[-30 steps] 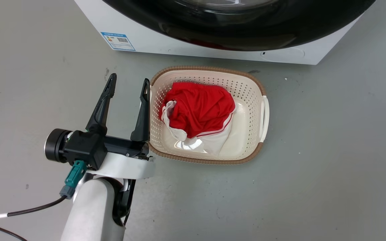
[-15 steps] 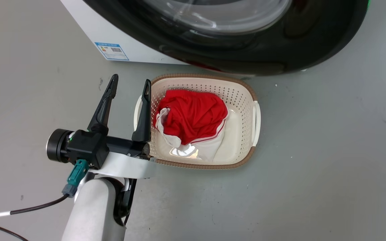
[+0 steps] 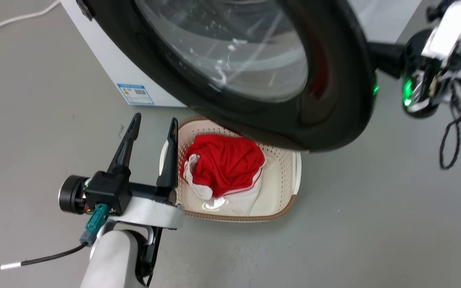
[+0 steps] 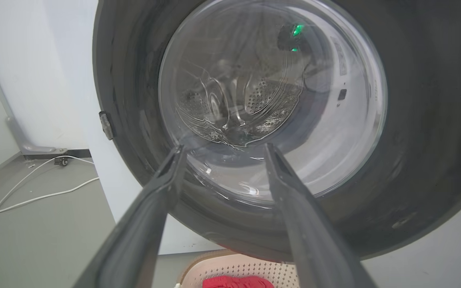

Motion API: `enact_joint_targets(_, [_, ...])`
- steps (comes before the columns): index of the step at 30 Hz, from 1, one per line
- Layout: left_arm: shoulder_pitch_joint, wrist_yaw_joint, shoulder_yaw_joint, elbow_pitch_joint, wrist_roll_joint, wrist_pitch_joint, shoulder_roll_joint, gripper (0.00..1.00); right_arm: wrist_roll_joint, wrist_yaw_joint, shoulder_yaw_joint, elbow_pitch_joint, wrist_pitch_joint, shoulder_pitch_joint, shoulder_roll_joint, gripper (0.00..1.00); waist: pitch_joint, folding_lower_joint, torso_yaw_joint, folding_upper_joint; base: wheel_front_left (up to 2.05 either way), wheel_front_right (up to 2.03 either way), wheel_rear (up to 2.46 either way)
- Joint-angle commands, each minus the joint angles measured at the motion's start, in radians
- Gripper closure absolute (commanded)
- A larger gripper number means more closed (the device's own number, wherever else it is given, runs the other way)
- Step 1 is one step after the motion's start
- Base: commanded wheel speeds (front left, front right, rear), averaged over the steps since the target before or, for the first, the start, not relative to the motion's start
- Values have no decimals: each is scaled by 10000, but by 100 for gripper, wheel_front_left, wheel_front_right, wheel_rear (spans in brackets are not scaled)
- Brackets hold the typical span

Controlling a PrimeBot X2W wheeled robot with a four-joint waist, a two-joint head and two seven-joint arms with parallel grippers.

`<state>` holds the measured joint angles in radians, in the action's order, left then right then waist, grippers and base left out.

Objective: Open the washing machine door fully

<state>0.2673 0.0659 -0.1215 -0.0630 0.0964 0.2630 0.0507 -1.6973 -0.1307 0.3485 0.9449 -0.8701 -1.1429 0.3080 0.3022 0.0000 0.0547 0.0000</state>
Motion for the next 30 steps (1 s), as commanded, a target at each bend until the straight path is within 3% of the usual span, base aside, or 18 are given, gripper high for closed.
enact_joint_targets(1, [-209, -27, 41, -71, -44, 26, 0, 0, -135, 0, 68, -278, -168, 560, -194, 100, -398, 0, -38, 0, 0, 0, 0])
enact_joint_targets(19, [-1013, -129, 120, -602, 96, 26, -4, 0, -746, 0, 757, -2549, -561, 3761, -1041, 100, -1786, 0, 109, 0, 0, 0, 0])
enact_joint_targets(30, [-1143, -117, 14, -751, 145, 26, -5, 0, -897, 0, 1292, -3487, -115, 4651, -1410, 100, -2046, 0, 48, 0, 0, 0, 0])
